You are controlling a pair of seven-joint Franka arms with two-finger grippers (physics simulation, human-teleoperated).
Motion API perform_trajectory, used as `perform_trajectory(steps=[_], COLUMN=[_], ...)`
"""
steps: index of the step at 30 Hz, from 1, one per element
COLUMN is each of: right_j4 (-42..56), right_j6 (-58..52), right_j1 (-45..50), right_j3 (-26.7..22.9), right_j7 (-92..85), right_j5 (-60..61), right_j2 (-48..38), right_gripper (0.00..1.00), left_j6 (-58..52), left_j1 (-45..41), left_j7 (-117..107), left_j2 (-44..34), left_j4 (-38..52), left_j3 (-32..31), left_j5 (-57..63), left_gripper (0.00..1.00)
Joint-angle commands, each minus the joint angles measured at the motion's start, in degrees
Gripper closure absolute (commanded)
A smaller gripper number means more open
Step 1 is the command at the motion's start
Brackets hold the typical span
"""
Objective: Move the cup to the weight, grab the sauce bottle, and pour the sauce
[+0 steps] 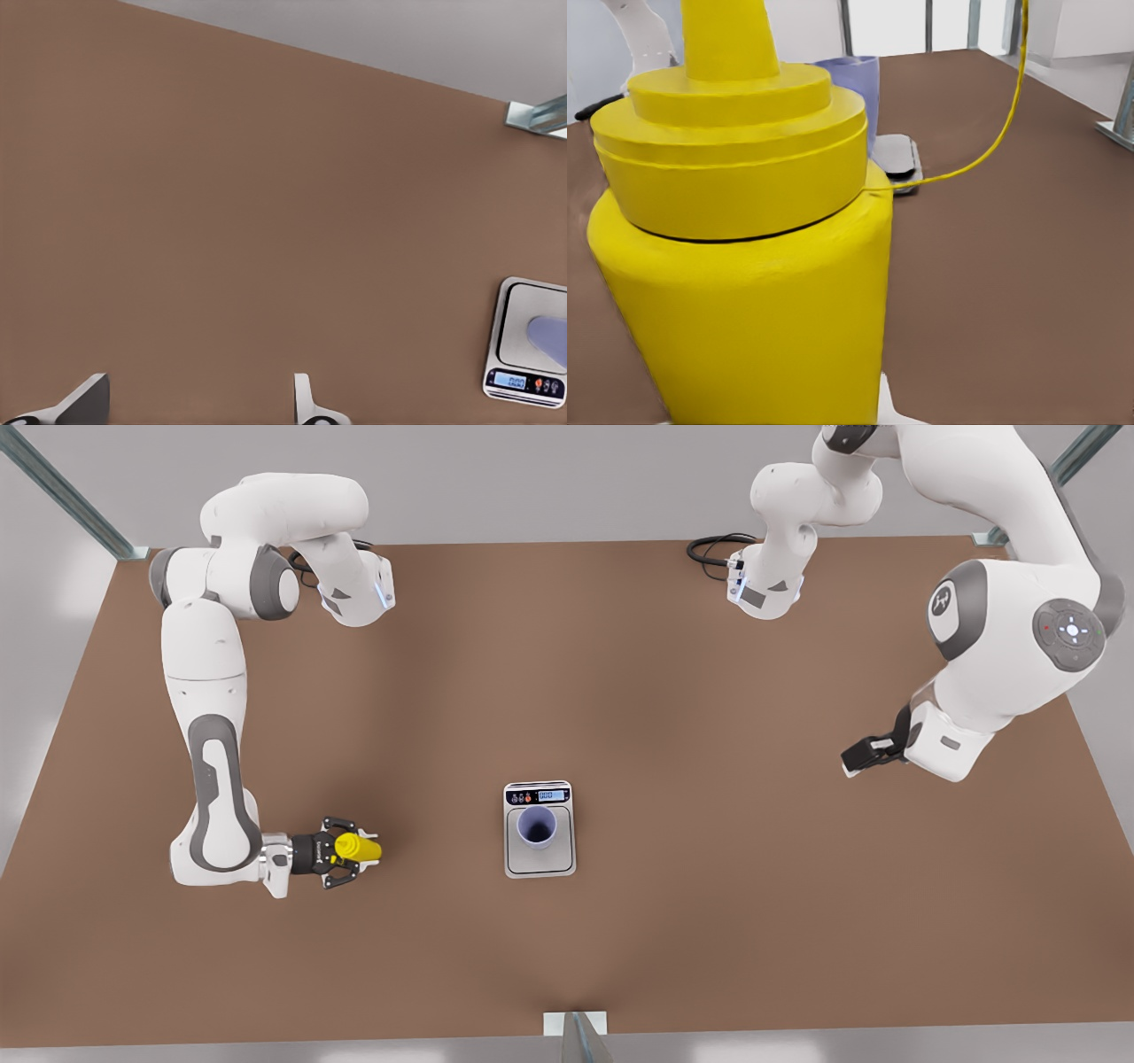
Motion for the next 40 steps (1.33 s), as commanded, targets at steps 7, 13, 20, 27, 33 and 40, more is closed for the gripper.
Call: perform_trajectory(steps=[7,13,20,27,33,40], right_j4=[0.09,0.09,0.09,0.18,10.46,-6.33], right_j6=[0.0,-0.09,-0.35,-3.34,-9.4,-7.12], right_j1=[-0.01,-0.01,-0.36,-6.95,-3.79,1.57], right_j3=[0.0,-0.09,-0.35,-0.35,-2.55,-2.55], right_j7=[0.0,0.09,0.09,0.35,81.98,115.93], right_j5=[0.0,0.0,-0.26,-7.38,-44.2,-55.99], right_j2=[-0.06,-0.06,-0.06,-0.94,-15.7,-42.07], right_gripper=[0.3,0.0,0.0,0.0,0.0,0.0], left_j6=[-0.09,-0.18,-0.18,-0.44,-0.71,-0.71], left_j1=[-0.07,-0.07,0.02,0.02,-0.07,0.02], left_j7=[-0.09,-0.09,0.09,0.35,0.35,0.44], left_j2=[0.56,0.56,0.65,0.56,0.47,0.47], left_j4=[1.01,1.01,1.8,1.8,1.8,1.71], left_j3=[0.0,0.0,0.08,0.17,0.0,0.08], left_j5=[0.01,0.01,0.1,0.1,0.1,0.19], left_gripper=[0.0,0.0,0.0,0.0,0.0,0.0])
